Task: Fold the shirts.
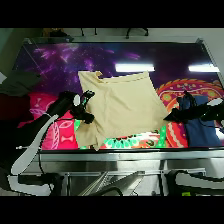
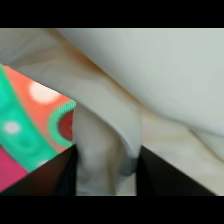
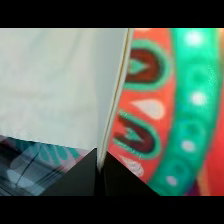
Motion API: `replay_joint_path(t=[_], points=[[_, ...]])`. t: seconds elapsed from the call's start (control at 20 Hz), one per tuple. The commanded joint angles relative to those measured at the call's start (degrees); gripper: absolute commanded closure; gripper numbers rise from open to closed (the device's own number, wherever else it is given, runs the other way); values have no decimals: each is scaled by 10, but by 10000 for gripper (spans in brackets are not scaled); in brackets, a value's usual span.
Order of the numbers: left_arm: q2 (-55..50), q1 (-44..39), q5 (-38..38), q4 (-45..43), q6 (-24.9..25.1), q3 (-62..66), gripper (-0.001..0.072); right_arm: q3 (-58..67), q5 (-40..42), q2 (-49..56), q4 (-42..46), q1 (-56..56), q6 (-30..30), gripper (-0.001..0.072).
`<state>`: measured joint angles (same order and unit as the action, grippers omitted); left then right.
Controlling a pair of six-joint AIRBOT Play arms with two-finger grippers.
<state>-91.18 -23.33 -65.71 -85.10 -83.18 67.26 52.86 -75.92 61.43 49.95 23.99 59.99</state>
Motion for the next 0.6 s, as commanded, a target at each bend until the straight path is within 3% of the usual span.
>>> replay_joint_path(t=[0.0, 0.1, 0.2, 0.55], points=[[0, -9, 10, -5, -4, -12, 490, 0, 0, 0, -5, 0, -2, 695], [0, -9, 24, -4, -5, 3, 491, 0, 0, -1, -16, 0, -2, 694], [0, -9, 12, -5, -4, 21, 697, 0, -7, -1, -19, 0, -2, 694], [17, -7, -122, -3, 4, 151, 697, 0, -26, -27, -100, 0, -17, 695]])
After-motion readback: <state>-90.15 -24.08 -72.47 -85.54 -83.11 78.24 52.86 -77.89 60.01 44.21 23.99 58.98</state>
